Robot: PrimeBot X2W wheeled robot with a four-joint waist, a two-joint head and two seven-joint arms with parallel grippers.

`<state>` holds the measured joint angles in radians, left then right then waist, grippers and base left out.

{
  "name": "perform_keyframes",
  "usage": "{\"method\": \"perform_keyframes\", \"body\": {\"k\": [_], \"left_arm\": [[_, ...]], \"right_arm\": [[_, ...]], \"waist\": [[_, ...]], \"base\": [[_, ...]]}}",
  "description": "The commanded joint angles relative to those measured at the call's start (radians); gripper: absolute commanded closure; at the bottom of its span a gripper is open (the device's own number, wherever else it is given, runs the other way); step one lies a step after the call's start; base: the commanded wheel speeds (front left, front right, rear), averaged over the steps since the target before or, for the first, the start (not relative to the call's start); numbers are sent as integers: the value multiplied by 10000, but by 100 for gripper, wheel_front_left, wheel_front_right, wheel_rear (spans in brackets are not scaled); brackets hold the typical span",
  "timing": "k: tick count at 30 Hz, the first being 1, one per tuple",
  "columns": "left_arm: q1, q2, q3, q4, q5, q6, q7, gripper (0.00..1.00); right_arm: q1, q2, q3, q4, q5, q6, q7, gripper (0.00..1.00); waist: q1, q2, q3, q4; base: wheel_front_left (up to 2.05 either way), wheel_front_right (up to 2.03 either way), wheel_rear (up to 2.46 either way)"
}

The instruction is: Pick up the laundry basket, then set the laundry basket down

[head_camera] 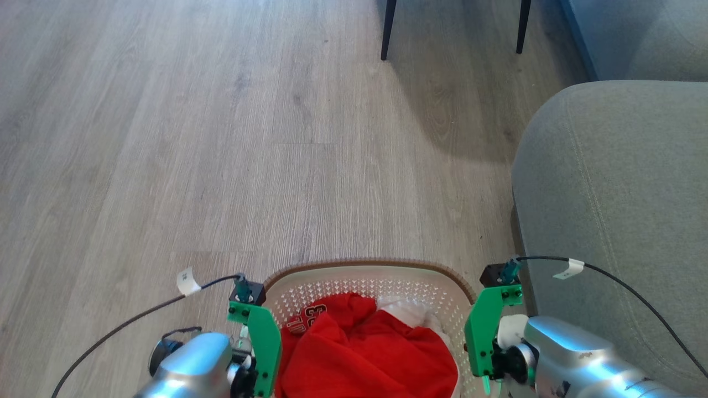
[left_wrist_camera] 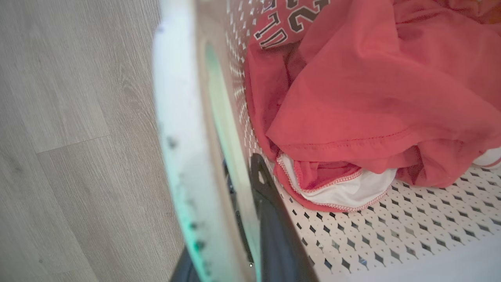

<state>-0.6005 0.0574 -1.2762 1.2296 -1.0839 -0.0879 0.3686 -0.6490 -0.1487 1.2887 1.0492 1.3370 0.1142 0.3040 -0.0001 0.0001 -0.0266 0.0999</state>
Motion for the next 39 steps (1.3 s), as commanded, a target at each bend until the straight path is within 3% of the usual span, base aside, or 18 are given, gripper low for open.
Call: {"method": "perform_keyframes", "body": {"k": [1,39], "left_arm": [[-399,-72,-28,-201,153,-192,64,100],[-369,-72,-35,-465,124,53,68,100]], "right_arm": [[-395,412,-85,-433,-119,165,-138,100],[-399,347,-84,-429,-276,165,-127,100]], "waist": [[1,-1,-5,-1],[1,-1,-41,-11]], "base": [[0,0,0],[0,0,0]]}}
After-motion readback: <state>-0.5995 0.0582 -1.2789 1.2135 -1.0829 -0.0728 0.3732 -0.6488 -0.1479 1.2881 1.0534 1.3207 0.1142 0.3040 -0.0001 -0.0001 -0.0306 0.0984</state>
